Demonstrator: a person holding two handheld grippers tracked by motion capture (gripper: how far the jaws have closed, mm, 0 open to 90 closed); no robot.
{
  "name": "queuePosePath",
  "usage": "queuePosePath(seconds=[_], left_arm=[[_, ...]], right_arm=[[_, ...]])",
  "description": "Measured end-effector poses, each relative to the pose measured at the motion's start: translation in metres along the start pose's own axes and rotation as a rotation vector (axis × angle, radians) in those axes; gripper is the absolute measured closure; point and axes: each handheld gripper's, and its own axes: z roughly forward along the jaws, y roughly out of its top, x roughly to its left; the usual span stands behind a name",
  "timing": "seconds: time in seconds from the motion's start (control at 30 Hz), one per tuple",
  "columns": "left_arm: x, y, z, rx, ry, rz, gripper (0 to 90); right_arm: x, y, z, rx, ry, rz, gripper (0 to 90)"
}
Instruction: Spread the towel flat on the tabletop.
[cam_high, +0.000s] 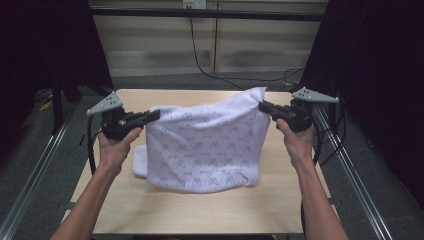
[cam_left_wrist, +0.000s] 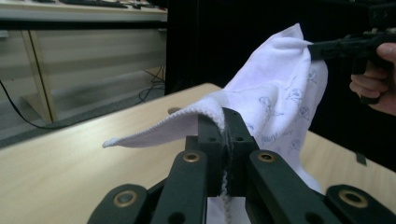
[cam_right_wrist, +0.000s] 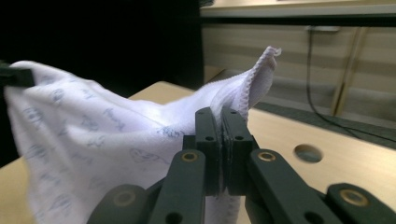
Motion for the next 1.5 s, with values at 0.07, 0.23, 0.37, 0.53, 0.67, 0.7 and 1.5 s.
queuePosePath(seconds=[0.07,0.23,0.37,0.53,0.67,0.7,1.5], left_arm=[[-0.006,-0.019,-0.006,0.034,0.006,-0.002,88.0],[-0.016,-0.057,-0.016,0.087,-0.013,-0.026,87.9],[-0.025,-0.086,-0.028,0.114,-0.042,-0.071,87.9],[-0.039,-0.11,-0.04,0.177,-0.061,-0.055,87.3],[-0.051,-0.14,-0.065,0.249,-0.077,-0.082,86.4],[-0.053,-0.145,-0.069,0.269,-0.074,-0.091,85.7],[-0.013,-0.153,-0.002,0.437,-0.064,-0.054,48.5]], right_arm=[[0.009,-0.014,-0.008,0.02,0.018,-0.013,87.5],[0.025,-0.059,-0.025,0.08,0.058,0.001,87.5],[0.038,-0.09,-0.037,0.107,0.096,0.017,87.5],[0.055,-0.114,-0.051,0.152,0.13,0.013,87.4],[0.071,-0.152,-0.073,0.216,0.144,0.041,86.7],[0.074,-0.161,-0.077,0.233,0.144,0.057,86.5],[0.081,-0.189,-0.025,0.438,0.245,-0.003,62.5]])
